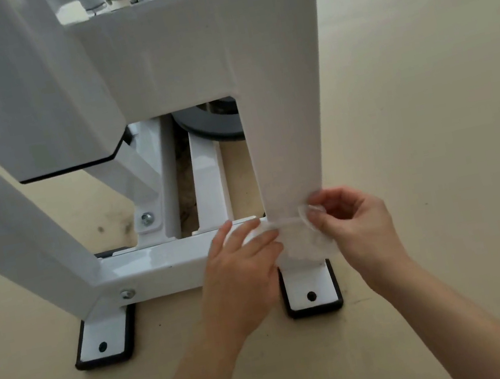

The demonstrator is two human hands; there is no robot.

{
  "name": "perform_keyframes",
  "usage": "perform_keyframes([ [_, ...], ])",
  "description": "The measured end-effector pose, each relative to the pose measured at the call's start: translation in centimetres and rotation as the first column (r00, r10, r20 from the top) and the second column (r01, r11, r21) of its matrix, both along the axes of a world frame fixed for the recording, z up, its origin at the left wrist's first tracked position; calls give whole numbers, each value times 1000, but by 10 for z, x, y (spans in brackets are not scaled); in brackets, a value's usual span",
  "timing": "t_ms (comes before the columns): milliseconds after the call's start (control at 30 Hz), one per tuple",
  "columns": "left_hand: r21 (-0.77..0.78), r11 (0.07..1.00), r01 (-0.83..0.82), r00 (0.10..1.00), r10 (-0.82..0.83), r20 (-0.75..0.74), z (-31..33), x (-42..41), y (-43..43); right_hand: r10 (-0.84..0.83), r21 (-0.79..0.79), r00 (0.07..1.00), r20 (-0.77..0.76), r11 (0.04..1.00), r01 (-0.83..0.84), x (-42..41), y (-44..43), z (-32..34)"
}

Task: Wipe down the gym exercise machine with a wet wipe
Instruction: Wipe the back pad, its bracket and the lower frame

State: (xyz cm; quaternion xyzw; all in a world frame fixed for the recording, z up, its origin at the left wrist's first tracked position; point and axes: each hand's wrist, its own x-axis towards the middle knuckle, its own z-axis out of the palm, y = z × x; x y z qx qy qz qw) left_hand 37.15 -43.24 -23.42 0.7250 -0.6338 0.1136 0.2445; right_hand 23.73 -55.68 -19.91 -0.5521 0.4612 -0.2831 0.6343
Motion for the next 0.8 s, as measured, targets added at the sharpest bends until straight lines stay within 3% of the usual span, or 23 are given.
perform_keyframes([
  [200, 45, 972, -231, 932, 235, -276, -9, -34, -30, -171, -111, 985, -8, 979, 170, 7, 15, -13],
  [333, -29, 932, -362, 848, 316, -425, -19, -34, -41, -454, -279, 873, -178, 874, 398, -20, 1, -8],
  [400, -54, 925, -376, 815, 302, -495, -13, -35, -42, -369, -247, 920, -134, 911, 329, -27, 20, -4],
  [467, -52, 909, -412, 751, 307, -585, -6, -33, -47, -133, -117, 991, -24, 985, 129, -14, 43, -5],
  [533, -10, 892, -452, 667, 331, -668, 0, -29, -51, 16, -87, 1000, 6, 996, -15, 6, 47, -8],
  [667, -9, 901, -433, 612, 286, -738, 15, -19, -54, -89, 41, 986, 138, 996, 84, 21, 7, 7],
  [734, -27, 893, -449, 566, 261, -782, 33, -14, -59, 5, -69, 980, 198, 998, 9, 24, -4, 31],
  [800, -117, 881, -459, 575, 195, -794, 61, -9, -70, 60, -214, 964, 259, 977, -3, 33, -14, 56],
])
